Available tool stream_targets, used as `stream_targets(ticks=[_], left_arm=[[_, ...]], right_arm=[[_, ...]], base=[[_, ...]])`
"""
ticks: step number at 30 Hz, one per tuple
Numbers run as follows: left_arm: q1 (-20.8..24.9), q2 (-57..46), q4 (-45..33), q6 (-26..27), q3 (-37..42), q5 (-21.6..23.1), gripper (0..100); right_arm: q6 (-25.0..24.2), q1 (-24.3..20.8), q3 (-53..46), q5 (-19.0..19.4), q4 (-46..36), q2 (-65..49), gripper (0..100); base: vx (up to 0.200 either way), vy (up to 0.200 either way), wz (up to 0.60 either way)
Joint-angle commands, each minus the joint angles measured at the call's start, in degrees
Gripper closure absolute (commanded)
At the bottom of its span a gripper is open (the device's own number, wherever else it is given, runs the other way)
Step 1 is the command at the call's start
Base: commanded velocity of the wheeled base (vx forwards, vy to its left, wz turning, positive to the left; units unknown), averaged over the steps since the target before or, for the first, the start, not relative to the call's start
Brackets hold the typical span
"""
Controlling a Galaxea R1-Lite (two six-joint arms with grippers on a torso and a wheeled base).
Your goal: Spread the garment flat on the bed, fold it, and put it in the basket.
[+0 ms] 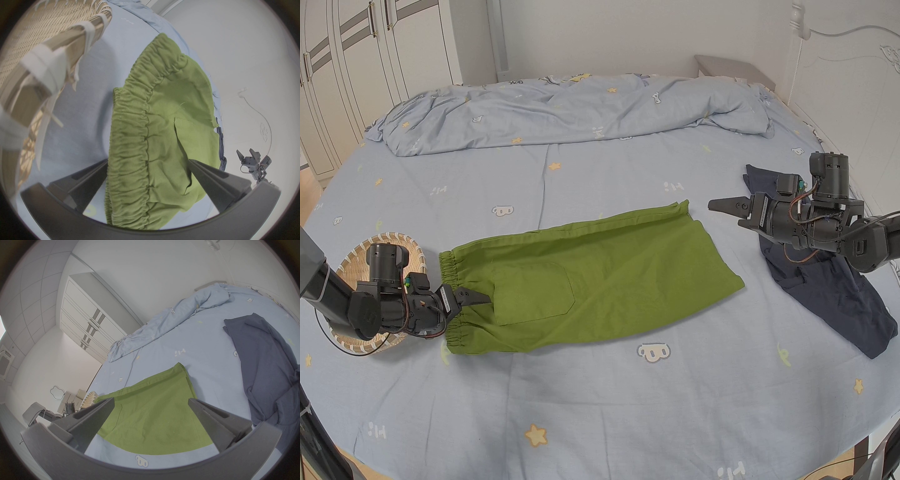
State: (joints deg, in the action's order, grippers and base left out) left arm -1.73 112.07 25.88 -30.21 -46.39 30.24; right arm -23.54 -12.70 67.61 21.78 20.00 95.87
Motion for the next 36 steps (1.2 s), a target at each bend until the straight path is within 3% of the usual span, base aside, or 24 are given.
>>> stream_targets(ticks=[1, 3, 4, 11, 22, 30, 32, 36], left_arm=[[-1.3, 2.1, 0.0, -0.2, -1.6, 0.1, 0], [-1.3, 2.4, 0.0, -0.2, -1.8, 0.1, 0], [-1.3, 2.5, 0.0, -0.2, -2.0, 0.1, 100], [-1.0, 1.8, 0.0, -0.2, -2.0, 0.1, 100], [-0.5, -1.9, 0.0, -1.8, -1.8, 0.1, 100], [-0.4, -2.2, 0.0, -2.1, -1.9, 0.1, 100], [-0.2, -2.2, 0.0, -2.1, -1.9, 0.1, 100], [-0.1, -2.3, 0.0, -2.1, -1.9, 0.1, 100]], right_arm=[[0.0, 0.0, 0.0, 0.0, 0.0, 0.2, 0], [0.0, 0.2, 0.1, 0.0, 0.0, 0.2, 0], [0.0, 0.6, 0.2, 0.0, 0.0, 0.2, 0], [0.0, 2.6, 0.1, 0.2, -0.9, 0.5, 0], [2.7, 6.6, 7.2, 0.3, -13.5, 12.2, 0], [3.9, 7.4, 11.1, 4.0, -14.5, 18.8, 0], [3.5, 7.4, 10.8, 7.3, -14.5, 18.7, 0], [3.4, 7.4, 10.7, 8.1, -14.3, 18.8, 0]], base=[[0.0, 0.0, 0.0], [0.0, 0.0, 0.0], [0.0, 0.0, 0.0], [0.0, 0.0, 0.0], [0.0, 0.0, 0.0], [0.0, 0.0, 0.0], [0.0, 0.0, 0.0], [0.0, 0.0, 0.0]])
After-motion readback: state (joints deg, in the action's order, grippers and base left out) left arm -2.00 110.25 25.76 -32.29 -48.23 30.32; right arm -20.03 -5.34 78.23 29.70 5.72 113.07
